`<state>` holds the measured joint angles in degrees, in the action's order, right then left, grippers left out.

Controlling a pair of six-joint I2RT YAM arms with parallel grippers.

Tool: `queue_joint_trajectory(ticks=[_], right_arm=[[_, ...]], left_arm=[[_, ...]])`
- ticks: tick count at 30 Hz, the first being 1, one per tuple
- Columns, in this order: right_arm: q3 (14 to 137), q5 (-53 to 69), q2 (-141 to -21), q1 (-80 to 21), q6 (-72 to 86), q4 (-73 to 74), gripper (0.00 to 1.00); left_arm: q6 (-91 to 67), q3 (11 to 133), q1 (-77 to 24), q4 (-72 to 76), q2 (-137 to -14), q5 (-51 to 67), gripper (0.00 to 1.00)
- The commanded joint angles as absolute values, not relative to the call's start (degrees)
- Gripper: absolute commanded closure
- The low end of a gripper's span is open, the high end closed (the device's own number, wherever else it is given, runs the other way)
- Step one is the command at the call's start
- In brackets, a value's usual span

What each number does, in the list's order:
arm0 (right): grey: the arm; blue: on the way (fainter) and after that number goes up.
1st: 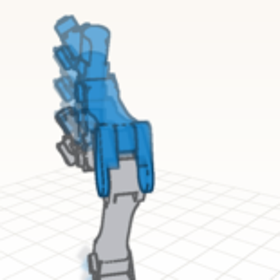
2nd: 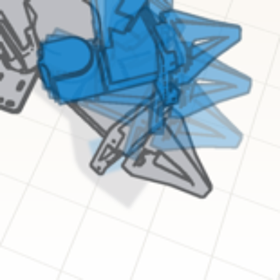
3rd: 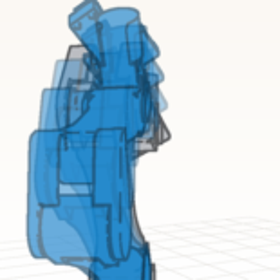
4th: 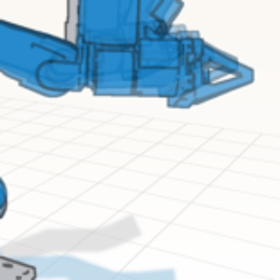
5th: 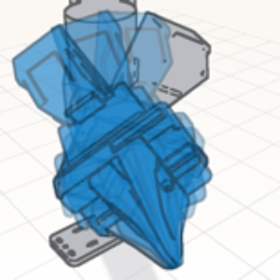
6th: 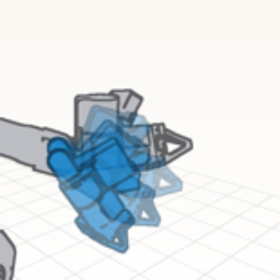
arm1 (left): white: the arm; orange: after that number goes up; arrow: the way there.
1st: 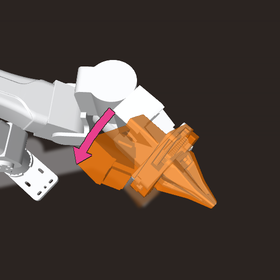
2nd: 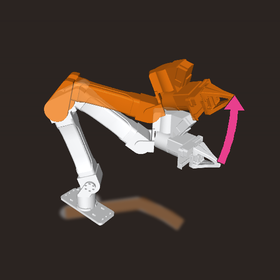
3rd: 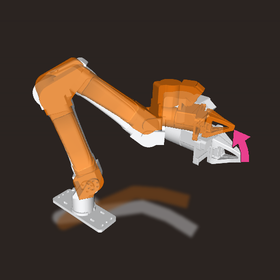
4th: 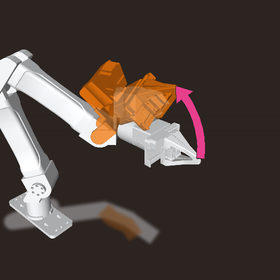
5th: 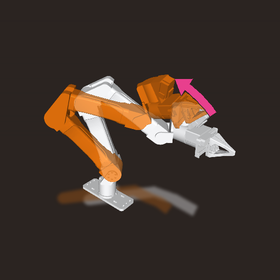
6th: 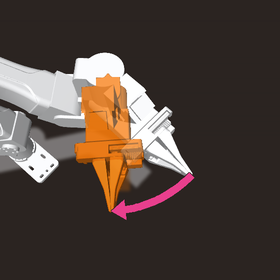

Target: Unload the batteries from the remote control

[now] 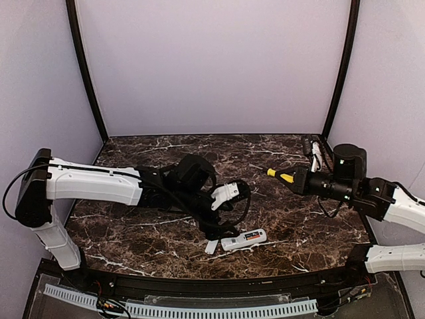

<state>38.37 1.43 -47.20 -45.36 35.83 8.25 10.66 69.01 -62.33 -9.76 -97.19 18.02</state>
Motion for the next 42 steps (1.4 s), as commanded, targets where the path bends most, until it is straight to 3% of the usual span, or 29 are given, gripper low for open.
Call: queue_joint_trajectory(ticks=[1,7,13,34,39,42], right_arm=[[37.6,0.4,-45.9,-45.3,34.7,8.1,1.0],[37.4,0.2,-44.6,-45.3,34.4,9.3,1.0],[36.8,0.2,-44.7,-45.3,34.4,9.4,1.0],[36.7,-2.0,-44.8,-45.3,33.0,11.0,1.0],[37.5,-2.7,-44.3,-45.3,32.1,12.3,1.0],[37.9,-3.1,-43.9,-45.3,31.6,13.0,1.0]], left_arm=[[8.3,60.0,-62.4,2.8,-96.0,18.4,0.08],[7.3,52.2,-62.4,20.5,-98.9,18.7,0.11],[6.4,50.1,-62.5,27.1,-102.4,18.0,0.15],[7.6,52.2,-64.5,30.3,-112.6,12.9,0.27],[8.0,53.5,-64.5,29.7,-114.4,12.1,0.32],[8.2,54.1,-64.5,29.4,-115.1,12.2,0.41]])
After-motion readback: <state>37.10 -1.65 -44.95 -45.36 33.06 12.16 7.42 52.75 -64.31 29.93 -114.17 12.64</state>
